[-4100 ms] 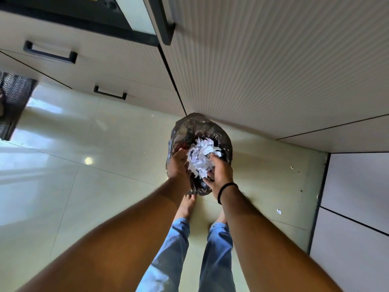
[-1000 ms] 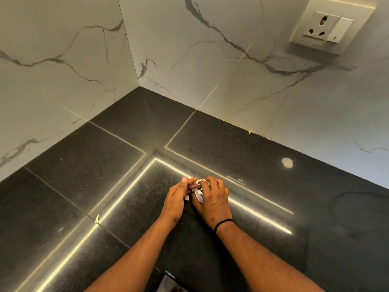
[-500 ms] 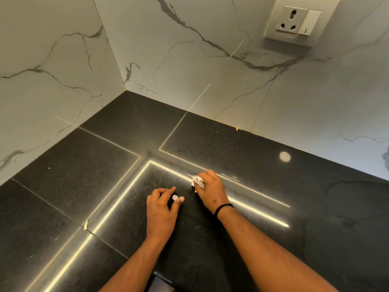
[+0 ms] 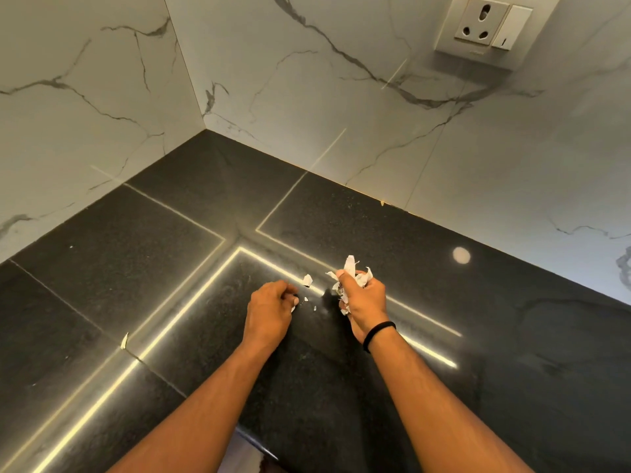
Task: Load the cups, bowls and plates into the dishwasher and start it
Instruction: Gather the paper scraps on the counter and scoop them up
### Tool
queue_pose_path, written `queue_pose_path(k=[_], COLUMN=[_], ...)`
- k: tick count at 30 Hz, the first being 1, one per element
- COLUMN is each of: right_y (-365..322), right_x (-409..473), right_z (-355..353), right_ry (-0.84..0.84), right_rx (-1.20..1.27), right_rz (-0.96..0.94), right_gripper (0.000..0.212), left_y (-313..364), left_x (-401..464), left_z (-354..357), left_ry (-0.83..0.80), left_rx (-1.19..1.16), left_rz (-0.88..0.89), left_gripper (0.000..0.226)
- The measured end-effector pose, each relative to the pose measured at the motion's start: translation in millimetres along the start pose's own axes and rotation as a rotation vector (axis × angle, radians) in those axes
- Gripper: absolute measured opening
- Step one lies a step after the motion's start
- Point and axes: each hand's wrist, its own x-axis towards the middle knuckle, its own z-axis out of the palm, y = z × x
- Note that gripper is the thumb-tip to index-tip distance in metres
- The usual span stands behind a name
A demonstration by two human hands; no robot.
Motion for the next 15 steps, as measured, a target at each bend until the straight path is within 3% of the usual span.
queue_pose_path(k=[6,10,15], right_y=[-0.6,-4.5,-14.2], right_x=[-4.8,-4.2,-2.2], right_z=[-4.9,-6.6,-8.9], right_ry=[-0.021,-0.033,-0.066], right_rx=[0.016,-0.003,0.019], right_rz=[0.041,0.058,0.099], right_gripper=[0.015,0.014,0.012], left_y=[16.4,19.8,24.7], left_x=[15.7,29.8,34.8], left_z=[8.0,16.2,25.0], left_ry=[0.024,-0.073,-0.053], left_rx=[-0.101,0.139,0.33], left_rz=[0.017,0.09,0.106], left_gripper=[0.023,0.036,0.014])
